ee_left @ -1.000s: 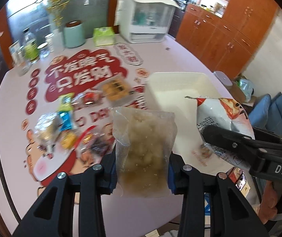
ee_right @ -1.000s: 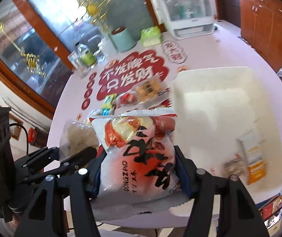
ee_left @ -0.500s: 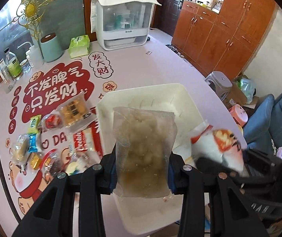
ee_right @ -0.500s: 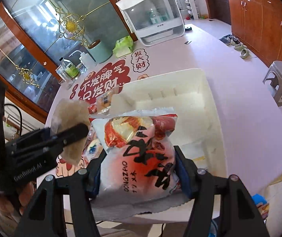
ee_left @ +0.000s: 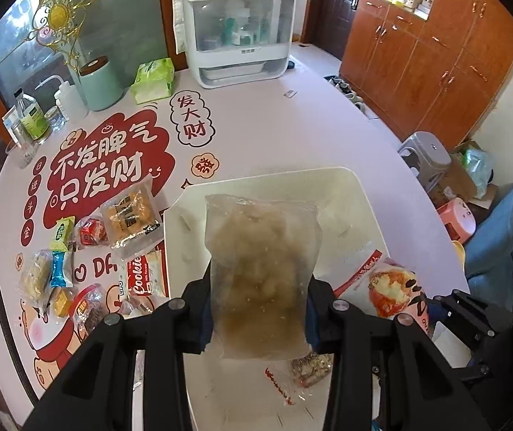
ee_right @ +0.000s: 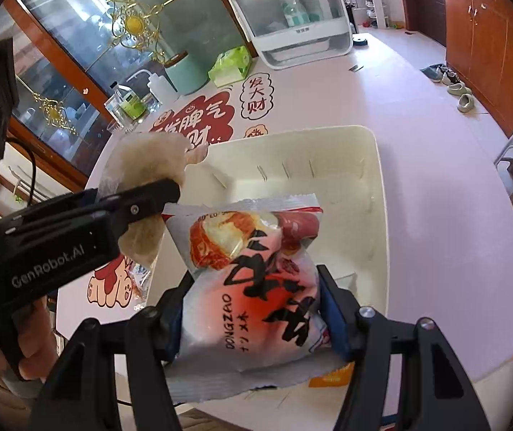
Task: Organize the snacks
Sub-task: 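Carry both bags over the white tray and release them inside, then move both tools back toward the snack pile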
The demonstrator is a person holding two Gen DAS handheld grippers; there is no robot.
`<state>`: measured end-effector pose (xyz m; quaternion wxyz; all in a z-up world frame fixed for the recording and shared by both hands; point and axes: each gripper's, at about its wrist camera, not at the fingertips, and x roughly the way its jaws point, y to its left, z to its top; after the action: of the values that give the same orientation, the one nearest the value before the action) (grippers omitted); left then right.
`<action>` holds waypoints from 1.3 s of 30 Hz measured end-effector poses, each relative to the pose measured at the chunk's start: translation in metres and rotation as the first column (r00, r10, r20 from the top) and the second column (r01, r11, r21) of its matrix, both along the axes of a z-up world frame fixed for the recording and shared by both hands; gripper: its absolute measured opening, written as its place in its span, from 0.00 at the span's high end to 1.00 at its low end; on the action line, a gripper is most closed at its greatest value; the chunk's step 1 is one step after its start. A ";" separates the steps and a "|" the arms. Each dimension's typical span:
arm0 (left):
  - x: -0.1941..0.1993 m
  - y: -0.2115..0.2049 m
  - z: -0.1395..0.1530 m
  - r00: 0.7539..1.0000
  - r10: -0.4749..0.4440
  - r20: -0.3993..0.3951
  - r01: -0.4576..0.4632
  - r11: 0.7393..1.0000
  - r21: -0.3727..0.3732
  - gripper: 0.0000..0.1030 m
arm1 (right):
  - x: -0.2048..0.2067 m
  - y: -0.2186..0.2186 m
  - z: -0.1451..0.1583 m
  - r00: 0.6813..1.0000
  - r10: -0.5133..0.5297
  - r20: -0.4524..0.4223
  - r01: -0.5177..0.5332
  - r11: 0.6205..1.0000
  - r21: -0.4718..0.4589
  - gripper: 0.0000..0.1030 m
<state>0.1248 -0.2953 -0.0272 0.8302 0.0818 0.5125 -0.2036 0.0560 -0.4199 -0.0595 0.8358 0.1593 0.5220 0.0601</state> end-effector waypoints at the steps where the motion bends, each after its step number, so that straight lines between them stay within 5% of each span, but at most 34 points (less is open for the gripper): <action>1: 0.002 -0.001 -0.002 1.000 0.003 -0.002 -0.003 1.000 0.004 0.63 | 0.002 0.000 -0.002 1.000 0.001 -0.005 -0.001 1.000 0.001 0.39; 7: 0.009 -0.008 -0.013 1.000 0.019 -0.017 -0.019 0.999 0.030 0.63 | 0.012 -0.003 -0.015 0.999 0.005 -0.042 -0.005 1.000 0.001 0.37; 9: 0.011 -0.009 -0.015 0.999 0.029 -0.020 -0.029 0.999 0.030 0.51 | 0.013 -0.003 -0.021 0.998 0.008 -0.064 -0.008 1.000 -0.001 0.37; 11: 0.011 -0.008 -0.015 0.999 0.040 -0.008 -0.040 0.999 0.029 0.22 | 0.013 -0.001 -0.027 0.996 0.010 -0.085 -0.011 1.000 -0.004 0.35; 13: 0.008 -0.008 -0.013 0.999 0.048 0.017 -0.049 0.998 0.032 0.16 | 0.013 0.002 -0.032 0.995 0.017 -0.097 -0.018 1.000 -0.013 0.30; 17: 0.006 -0.008 -0.017 0.999 0.050 0.014 -0.051 0.997 0.062 0.15 | 0.009 0.009 -0.033 0.995 0.050 -0.086 -0.054 0.997 -0.046 0.16; 39: -0.023 0.026 -0.024 0.996 0.088 -0.016 -0.086 0.989 0.118 0.15 | -0.009 0.033 -0.037 0.989 0.083 -0.121 -0.089 0.995 -0.051 0.14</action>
<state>0.1021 -0.2692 -0.0516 0.8266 0.1055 0.5355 -0.1377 0.0470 -0.3869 -0.0960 0.8041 0.1161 0.5786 0.0716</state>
